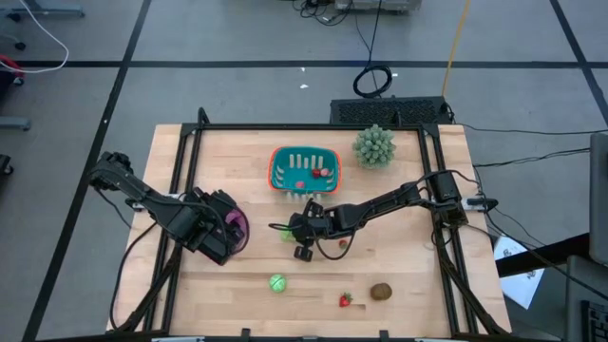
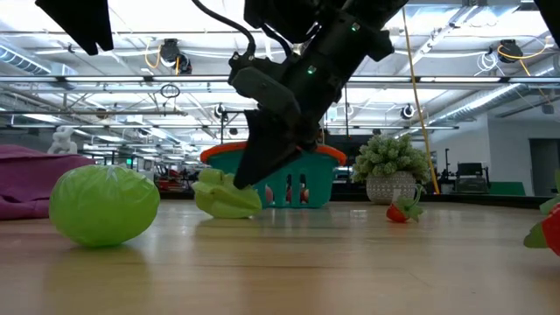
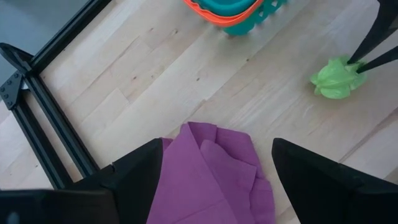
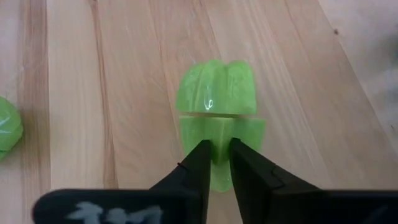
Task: Pick and placing Produce into tupperware
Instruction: Put the green star fruit into the blue basket
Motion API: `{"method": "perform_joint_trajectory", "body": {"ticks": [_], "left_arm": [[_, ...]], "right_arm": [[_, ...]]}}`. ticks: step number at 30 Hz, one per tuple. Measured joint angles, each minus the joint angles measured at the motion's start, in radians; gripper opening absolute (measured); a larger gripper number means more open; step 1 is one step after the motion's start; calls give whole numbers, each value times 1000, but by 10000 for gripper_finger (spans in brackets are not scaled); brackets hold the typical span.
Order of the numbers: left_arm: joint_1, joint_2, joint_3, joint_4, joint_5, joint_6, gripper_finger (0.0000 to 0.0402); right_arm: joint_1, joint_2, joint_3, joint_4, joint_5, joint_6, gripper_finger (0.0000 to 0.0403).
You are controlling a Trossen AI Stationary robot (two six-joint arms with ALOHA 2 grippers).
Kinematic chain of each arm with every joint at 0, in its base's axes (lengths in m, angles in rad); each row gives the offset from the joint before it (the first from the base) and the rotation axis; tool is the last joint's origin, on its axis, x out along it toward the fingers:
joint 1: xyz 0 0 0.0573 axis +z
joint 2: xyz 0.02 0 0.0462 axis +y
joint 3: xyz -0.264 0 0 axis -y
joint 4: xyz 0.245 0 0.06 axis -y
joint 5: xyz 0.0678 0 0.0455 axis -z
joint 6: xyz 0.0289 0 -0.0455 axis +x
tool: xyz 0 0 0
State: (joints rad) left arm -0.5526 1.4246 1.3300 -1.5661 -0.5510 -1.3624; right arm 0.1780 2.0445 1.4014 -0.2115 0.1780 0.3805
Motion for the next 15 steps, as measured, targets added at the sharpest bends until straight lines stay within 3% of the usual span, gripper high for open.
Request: {"method": "perform_joint_trajectory", "body": {"ticks": [8, 15], "left_arm": [[0, 0, 0, 0, 0, 0, 308], [0, 0, 0, 0, 0, 0, 308]], "right_arm": [[5, -1, 0, -19, 2, 0, 17], [19, -2, 1, -44, 13, 10, 13]]}}
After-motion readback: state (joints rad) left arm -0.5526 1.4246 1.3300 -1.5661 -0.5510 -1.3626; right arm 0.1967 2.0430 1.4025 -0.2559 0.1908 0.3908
